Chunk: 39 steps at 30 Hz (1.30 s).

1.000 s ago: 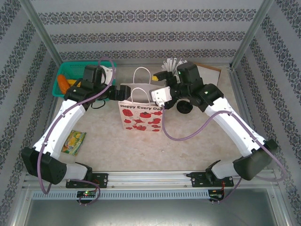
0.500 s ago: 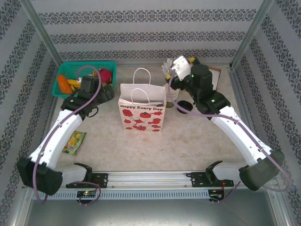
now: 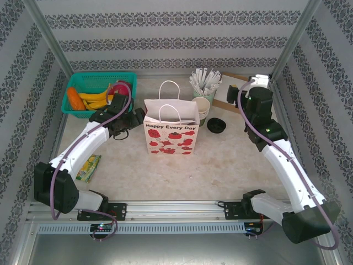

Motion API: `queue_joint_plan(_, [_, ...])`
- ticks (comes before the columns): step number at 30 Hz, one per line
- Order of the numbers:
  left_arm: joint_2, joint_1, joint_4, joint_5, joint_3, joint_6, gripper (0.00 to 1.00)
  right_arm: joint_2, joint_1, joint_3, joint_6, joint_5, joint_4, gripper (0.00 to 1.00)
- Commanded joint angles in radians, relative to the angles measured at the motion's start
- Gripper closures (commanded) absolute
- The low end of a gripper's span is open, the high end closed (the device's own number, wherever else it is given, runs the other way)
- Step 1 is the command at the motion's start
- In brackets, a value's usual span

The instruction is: Pack the takeout coffee

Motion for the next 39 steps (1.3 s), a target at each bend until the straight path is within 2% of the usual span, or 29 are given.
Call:
queue_joint_plan(1, [0.02,-0.014,0.017,0.031,-0.001,-0.029,0.0,-0.012,-0.059,-0.062,0.101,0.027,-0.037,0.02])
queue_joint_plan(4, [0.013,-0.005,-0.022,-0.019,0.012,-0.005,0.0,-0.003,-0.094,-0.104,0.115,0.044,-0.037,0.02])
queue_joint_plan(8, [-0.022,0.05,-0.07,-0.089,0.024,0.064,0.0,0.04,-0.145,-0.161,0.13,0.095,-0.043,0.02])
queue_joint_plan(12, [-0.118,0.091,-0.026,-0.338,-0.052,0.187,0.0,0.078,-0.169,-0.277,0.104,0.178,0.046,0.02])
queue_joint_plan(13, [-0.138,0.108,0.002,-0.397,-0.082,0.197,0.0,0.087,-0.174,-0.31,0.093,0.171,0.093,0.02])
queue_joint_plan(16, [-0.149,0.14,0.108,-0.589,-0.161,0.231,0.0,0.167,-0.193,-0.365,0.067,0.046,0.183,0.02])
queue_joint_plan(18, [-0.115,0.152,0.17,-0.724,-0.197,0.291,0.0,0.243,-0.192,-0.348,0.068,0.024,0.178,0.02])
queue_joint_plan(20, [-0.081,0.183,0.262,-0.804,-0.238,0.372,0.0,0.296,-0.192,-0.352,0.061,0.022,0.213,0.02])
queue_joint_plan(22, [-0.048,0.25,0.367,-0.756,-0.283,0.451,0.0,0.342,-0.193,-0.363,0.035,0.008,0.272,0.02])
queue_joint_plan(25, [-0.01,0.376,0.528,-0.498,-0.361,0.494,0.0,0.411,-0.194,-0.356,-0.016,-0.035,0.338,0.02])
queue_joint_plan(28, [0.036,0.44,0.709,-0.314,-0.461,0.516,0.0,0.437,-0.196,-0.343,-0.06,-0.076,0.422,0.02])
queue_joint_plan(30, [0.072,0.458,0.816,-0.191,-0.501,0.548,0.0,0.44,-0.196,-0.404,-0.084,-0.101,0.61,0.02])
queue_joint_plan(34, [0.071,0.459,0.976,-0.076,-0.561,0.604,0.0,0.428,-0.186,-0.461,-0.126,-0.158,0.71,0.02])
queue_joint_plan(37, [0.043,0.457,1.256,0.014,-0.686,0.608,0.0,0.386,-0.182,-0.599,-0.14,-0.19,0.929,0.02])
queue_joint_plan(39, [0.057,0.446,1.343,0.039,-0.728,0.631,0.0,0.406,-0.182,-0.68,-0.149,-0.209,1.093,0.02])
